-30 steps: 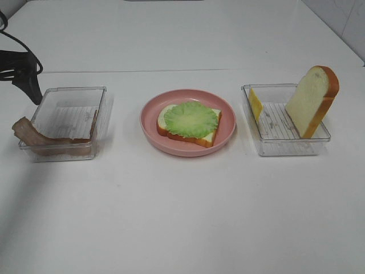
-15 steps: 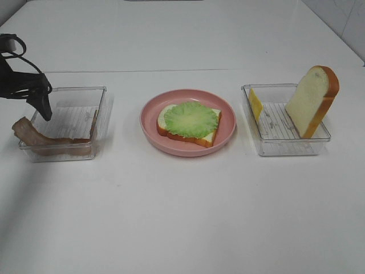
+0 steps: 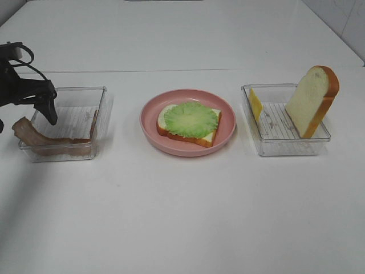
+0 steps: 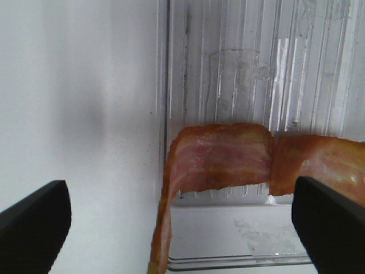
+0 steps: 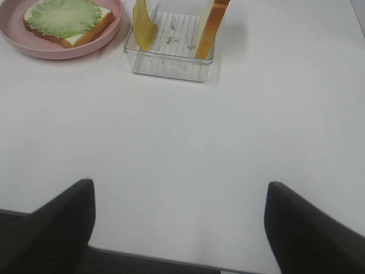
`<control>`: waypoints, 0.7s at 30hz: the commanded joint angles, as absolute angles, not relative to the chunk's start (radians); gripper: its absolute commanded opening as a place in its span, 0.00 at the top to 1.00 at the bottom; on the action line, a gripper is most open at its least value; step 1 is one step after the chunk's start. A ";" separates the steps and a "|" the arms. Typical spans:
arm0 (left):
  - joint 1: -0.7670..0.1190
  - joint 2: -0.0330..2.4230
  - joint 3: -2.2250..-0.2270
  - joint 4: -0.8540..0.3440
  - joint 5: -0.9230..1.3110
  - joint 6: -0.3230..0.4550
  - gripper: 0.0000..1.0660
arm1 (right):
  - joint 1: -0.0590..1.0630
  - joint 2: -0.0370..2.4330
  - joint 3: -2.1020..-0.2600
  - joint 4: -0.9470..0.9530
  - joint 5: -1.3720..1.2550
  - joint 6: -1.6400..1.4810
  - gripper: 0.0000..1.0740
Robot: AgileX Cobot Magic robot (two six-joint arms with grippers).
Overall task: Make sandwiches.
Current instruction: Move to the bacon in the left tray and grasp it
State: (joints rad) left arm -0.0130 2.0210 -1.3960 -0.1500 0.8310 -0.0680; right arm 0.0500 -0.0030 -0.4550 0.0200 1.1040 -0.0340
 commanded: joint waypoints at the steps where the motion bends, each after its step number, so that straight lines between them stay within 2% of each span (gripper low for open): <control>1: -0.012 2.032 -1.389 -0.162 0.835 -0.070 0.15 | 0.046 -0.038 -0.453 0.026 1.102 -0.043 0.25; 6: -0.012 2.035 -1.389 -0.164 0.833 -0.072 0.23 | 0.046 -0.038 -0.453 0.026 1.102 -0.043 0.25; 7: -0.012 2.035 -1.389 -0.164 0.833 -0.072 0.31 | 0.046 -0.038 -0.453 0.026 1.102 -0.043 0.25; 8: -0.012 2.035 -1.389 -0.164 0.833 -0.072 0.31 | 0.046 -0.038 -0.453 0.026 1.102 -0.043 0.25; 10: -0.012 2.035 -1.389 -0.164 0.833 -0.072 0.46 | 0.046 -0.038 -0.453 0.026 1.102 -0.043 0.25; 11: -0.012 2.035 -1.389 -0.164 0.833 -0.072 0.46 | 0.046 -0.038 -0.453 0.026 1.102 -0.043 0.25; 12: -0.012 2.035 -1.389 -0.164 0.832 -0.073 0.56 | 0.046 -0.038 -0.453 0.026 1.102 -0.043 0.25; 13: -0.012 2.035 -1.389 -0.164 0.832 -0.073 0.61 | 0.046 -0.038 -0.453 0.026 1.102 -0.043 0.25; 14: -0.012 2.035 -1.389 -0.164 0.832 -0.073 0.61 | 0.046 -0.038 -0.453 0.026 1.102 -0.043 0.25; 15: -0.012 2.035 -1.389 -0.164 0.832 -0.079 0.67 | 0.046 -0.038 -0.453 0.026 1.102 -0.043 0.25; 21: -0.012 2.044 -1.389 -0.164 0.836 -0.110 0.76 | 0.046 -0.038 -0.453 0.026 1.102 -0.043 0.25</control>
State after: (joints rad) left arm -0.0130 2.0350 -1.3960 -0.1580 0.8310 -0.0890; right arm 0.0500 -0.0030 -0.4550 0.0200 1.1040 -0.0340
